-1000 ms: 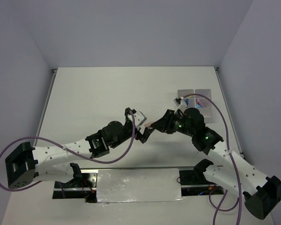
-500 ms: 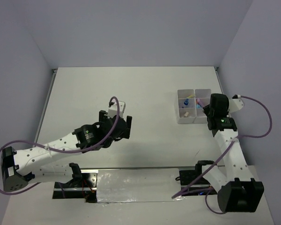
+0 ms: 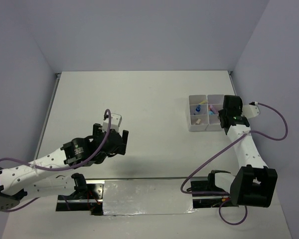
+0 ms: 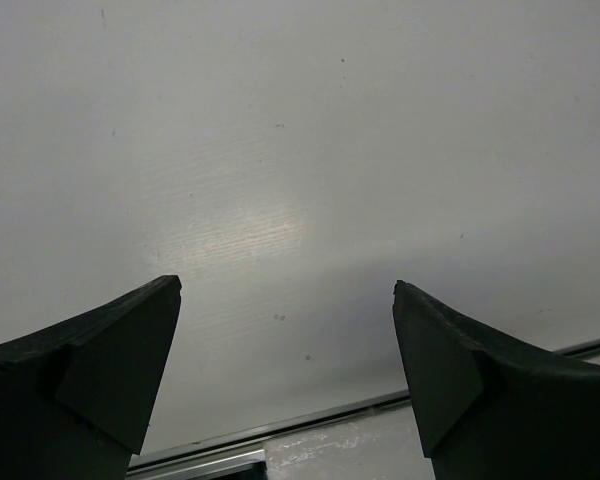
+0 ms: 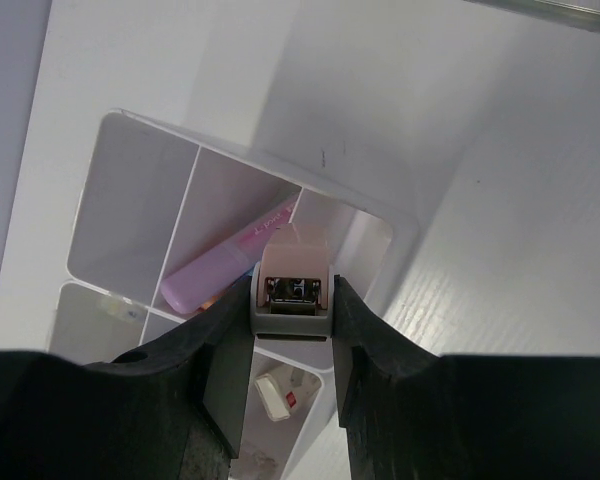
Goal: Sort the stationery into containers
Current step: Place the stapler in the storage box, then reset both arms
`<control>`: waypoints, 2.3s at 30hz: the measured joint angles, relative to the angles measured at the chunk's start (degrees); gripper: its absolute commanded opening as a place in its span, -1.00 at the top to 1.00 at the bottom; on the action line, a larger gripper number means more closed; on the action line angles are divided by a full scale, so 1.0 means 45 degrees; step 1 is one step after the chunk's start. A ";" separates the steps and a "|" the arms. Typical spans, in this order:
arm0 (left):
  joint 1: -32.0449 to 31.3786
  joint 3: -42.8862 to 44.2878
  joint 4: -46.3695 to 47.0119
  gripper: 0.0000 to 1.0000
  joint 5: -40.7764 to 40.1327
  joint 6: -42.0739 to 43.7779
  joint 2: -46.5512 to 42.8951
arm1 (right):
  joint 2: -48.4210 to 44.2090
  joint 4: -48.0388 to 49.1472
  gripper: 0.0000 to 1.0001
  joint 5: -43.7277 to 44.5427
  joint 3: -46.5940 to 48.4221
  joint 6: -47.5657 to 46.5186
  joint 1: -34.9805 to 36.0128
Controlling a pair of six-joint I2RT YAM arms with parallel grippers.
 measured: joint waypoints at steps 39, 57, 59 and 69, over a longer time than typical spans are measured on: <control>-0.0010 -0.0049 -0.0325 -0.99 0.0389 -0.0112 -0.1350 | 0.1365 0.0612 0.16 -0.0724 -0.0238 0.0272 -0.0092; -0.0005 0.0102 -0.0962 -0.99 -0.0471 -0.0646 -0.1243 | -0.0559 0.0835 -0.99 -0.2273 -0.0141 -0.2050 -0.0087; 0.0141 0.0583 -0.1501 -0.99 -0.1044 -0.0937 -0.1030 | -0.1637 0.1161 -0.99 -0.3249 -0.0121 -0.3429 -0.0053; 0.6557 0.3638 -0.0267 -0.99 0.0063 0.0831 -0.0024 | -0.7101 -0.0520 -0.99 -0.4561 0.2098 -0.8267 0.3721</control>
